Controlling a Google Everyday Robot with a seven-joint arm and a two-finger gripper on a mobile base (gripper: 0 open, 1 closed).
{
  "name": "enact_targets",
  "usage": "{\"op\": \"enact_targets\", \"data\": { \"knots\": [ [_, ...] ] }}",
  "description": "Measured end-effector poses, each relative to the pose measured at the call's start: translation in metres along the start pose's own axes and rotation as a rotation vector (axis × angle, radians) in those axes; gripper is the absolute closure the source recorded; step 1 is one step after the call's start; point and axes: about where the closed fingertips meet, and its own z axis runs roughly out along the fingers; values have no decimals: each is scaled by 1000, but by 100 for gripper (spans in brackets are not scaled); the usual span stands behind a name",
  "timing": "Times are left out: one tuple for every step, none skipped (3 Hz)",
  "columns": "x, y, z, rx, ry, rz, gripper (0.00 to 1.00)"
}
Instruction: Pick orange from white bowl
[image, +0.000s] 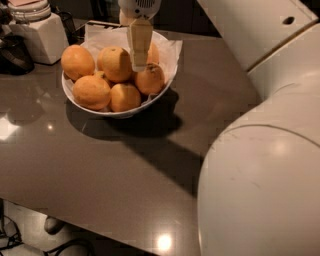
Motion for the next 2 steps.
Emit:
{"op": "enact_targets", "data": {
  "knots": [
    [-15,-8,12,-16,-10,-30,11],
    [-23,-11,23,-36,-16,-46,16]
  ]
}}
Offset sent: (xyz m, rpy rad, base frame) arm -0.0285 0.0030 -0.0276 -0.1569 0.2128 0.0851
